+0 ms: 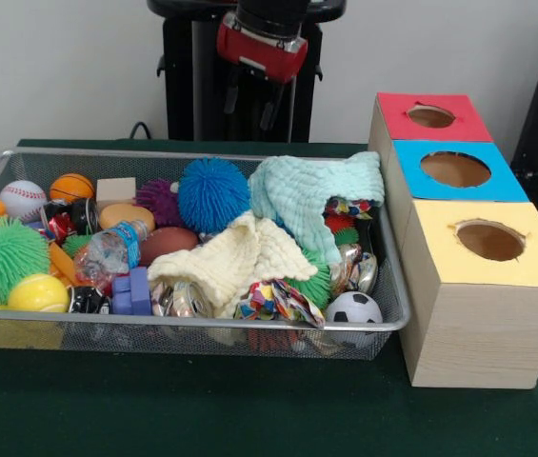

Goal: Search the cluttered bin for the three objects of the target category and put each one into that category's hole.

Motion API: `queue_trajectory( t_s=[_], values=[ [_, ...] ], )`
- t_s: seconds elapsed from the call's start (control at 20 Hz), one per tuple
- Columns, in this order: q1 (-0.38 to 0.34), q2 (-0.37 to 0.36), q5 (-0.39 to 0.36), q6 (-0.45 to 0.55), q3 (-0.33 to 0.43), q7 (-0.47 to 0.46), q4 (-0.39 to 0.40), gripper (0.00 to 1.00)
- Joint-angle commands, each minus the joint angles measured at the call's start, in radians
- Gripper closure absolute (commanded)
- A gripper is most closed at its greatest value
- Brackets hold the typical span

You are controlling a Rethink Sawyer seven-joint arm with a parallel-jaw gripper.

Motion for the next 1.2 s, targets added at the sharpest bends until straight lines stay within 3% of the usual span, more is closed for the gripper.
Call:
queue_trajectory(
  t_s=[0.05,0.8,1.2],
  values=[
    [-0.017,0.133,-0.045,-0.096,0.117,-0.023,-0.050,0.00],
    [0.016,0.192,0.025,-0.152,0.131,0.053,-0.096,0.00],
    [-0.015,0.122,0.063,-0.027,0.169,-0.004,-0.111,0.00]
  ],
)
